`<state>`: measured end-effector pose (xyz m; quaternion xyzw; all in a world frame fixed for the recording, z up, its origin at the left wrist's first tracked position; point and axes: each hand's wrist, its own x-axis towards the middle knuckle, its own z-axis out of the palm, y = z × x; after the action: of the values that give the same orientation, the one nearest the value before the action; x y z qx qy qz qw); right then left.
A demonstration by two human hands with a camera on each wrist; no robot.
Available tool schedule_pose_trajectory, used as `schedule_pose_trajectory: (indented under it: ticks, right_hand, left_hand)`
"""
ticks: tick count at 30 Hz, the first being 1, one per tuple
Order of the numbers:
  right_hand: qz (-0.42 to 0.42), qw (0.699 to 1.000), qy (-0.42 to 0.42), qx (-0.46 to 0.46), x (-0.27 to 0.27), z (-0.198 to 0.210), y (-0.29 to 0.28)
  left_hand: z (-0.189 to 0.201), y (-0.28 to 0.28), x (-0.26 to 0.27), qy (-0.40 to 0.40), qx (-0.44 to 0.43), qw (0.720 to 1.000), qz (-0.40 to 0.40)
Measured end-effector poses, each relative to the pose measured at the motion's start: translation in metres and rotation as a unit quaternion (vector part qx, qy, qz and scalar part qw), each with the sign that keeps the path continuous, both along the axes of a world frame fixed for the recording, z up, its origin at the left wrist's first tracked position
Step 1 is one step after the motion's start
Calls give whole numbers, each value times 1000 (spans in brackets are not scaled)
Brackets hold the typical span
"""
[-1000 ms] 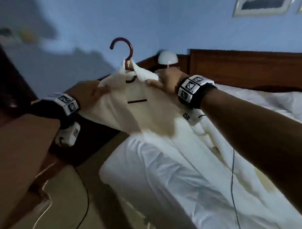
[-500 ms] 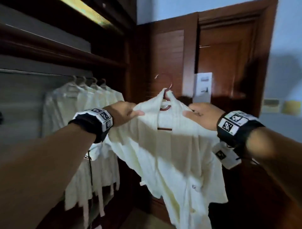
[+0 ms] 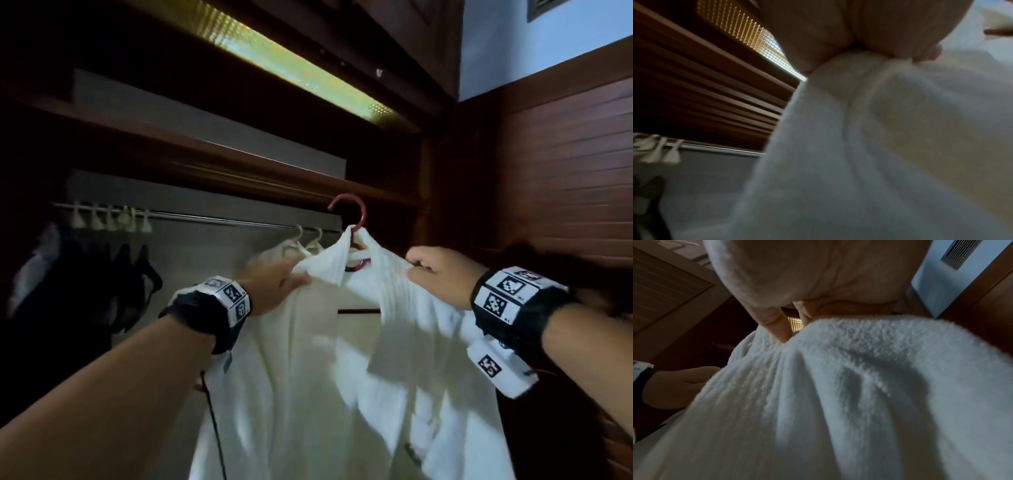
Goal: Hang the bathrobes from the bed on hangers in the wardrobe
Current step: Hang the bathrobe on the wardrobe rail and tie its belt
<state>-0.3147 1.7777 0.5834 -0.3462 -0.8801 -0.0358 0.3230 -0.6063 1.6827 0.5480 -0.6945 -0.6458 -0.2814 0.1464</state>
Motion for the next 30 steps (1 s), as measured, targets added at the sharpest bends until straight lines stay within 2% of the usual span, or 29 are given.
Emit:
schedule_pose_trajectory:
  ticks: [2,7,12,16,19,23,25,27,28,30]
  right_hand:
    - [34,999,-9,6,-42,1,35]
    - [57,996,-49,43,-149,-22,108]
    - [26,997,-54,55,-248,-34,183]
    - [-24,993,-103,57,-322,-1,234]
    - [-49,989,-88,105,-374,32,274]
    - [-110,984,-118,75,-416,54,323]
    - [-116,983,-118,80,-433,41,346]
    - [-93,989,-105,48,-450,17,367]
    - [-86,991,-98,22,-457,1,375]
    - [-56,995,-61,51,-468,-25,393]
  left_hand:
    - [2,18,-34,-7,4,999,43]
    - [-7,63,-130,22,-67,981,178]
    - [-22,144,-226,29,-64,975,211]
    - [-12,221,-290,-24,-58,973,221]
    - [13,275,-326,-64,-41,973,219]
    - [33,335,-364,-76,-45,967,238]
    - [23,360,-382,-88,-56,968,227]
    - [2,378,-397,-92,-62,965,236]
    - [-10,384,-405,-98,-53,964,242]
    - [-28,388,-416,-93,-6,966,242]
